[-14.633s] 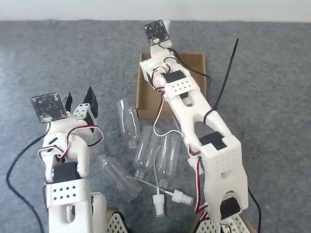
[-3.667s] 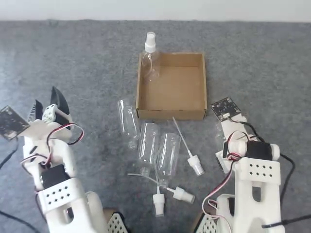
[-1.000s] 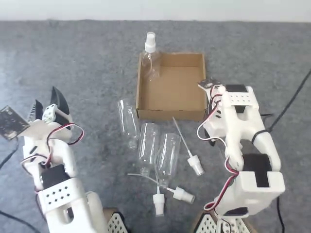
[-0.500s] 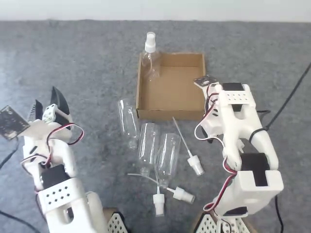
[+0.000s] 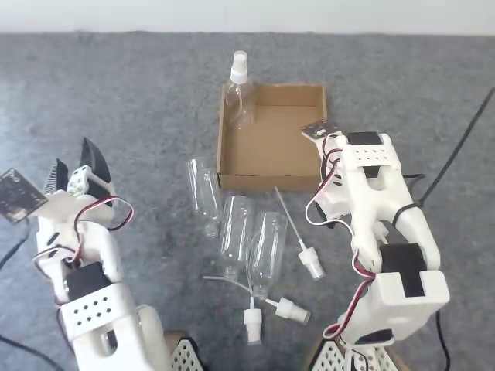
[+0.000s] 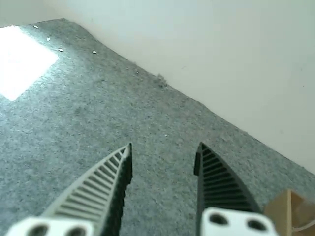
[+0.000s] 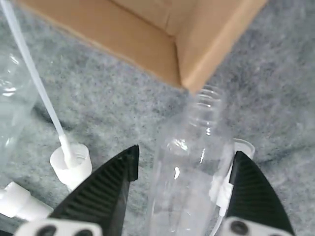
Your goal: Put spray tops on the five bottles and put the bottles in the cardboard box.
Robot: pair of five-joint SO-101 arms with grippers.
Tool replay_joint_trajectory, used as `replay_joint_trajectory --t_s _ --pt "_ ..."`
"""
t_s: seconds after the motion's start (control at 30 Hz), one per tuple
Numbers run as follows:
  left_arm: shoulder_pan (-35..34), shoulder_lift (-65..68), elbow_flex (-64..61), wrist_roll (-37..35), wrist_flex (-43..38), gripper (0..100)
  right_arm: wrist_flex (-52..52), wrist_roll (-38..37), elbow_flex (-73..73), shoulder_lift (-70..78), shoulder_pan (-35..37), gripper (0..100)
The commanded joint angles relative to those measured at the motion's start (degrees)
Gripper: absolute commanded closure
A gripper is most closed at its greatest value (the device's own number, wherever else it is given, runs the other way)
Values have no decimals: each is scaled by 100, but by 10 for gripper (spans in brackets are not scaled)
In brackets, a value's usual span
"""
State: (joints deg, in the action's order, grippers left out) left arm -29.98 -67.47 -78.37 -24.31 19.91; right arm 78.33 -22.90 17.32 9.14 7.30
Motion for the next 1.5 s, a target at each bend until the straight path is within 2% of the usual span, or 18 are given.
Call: replay_joint_trajectory --t_s 0.0,0.5,0.7,0.83,0.93,1.1,1.47 --pt "18 -105 66 53 -158 804 -251 62 -299 -4 48 739" --pt "18 -105 66 53 -158 804 -400 62 -308 356 22 739" --pt "18 -105 66 53 -158 804 -743 62 -316 549 -154 816" --pt "18 -105 66 53 -158 804 -725 62 -325 549 -171 817" --pt "18 -105 66 53 -158 804 -690 62 -325 549 -154 813" --pt "18 -105 66 53 -158 804 -409 62 -387 549 -145 734" --pt "26 -105 66 53 -158 804 207 308 -1160 549 -154 763"
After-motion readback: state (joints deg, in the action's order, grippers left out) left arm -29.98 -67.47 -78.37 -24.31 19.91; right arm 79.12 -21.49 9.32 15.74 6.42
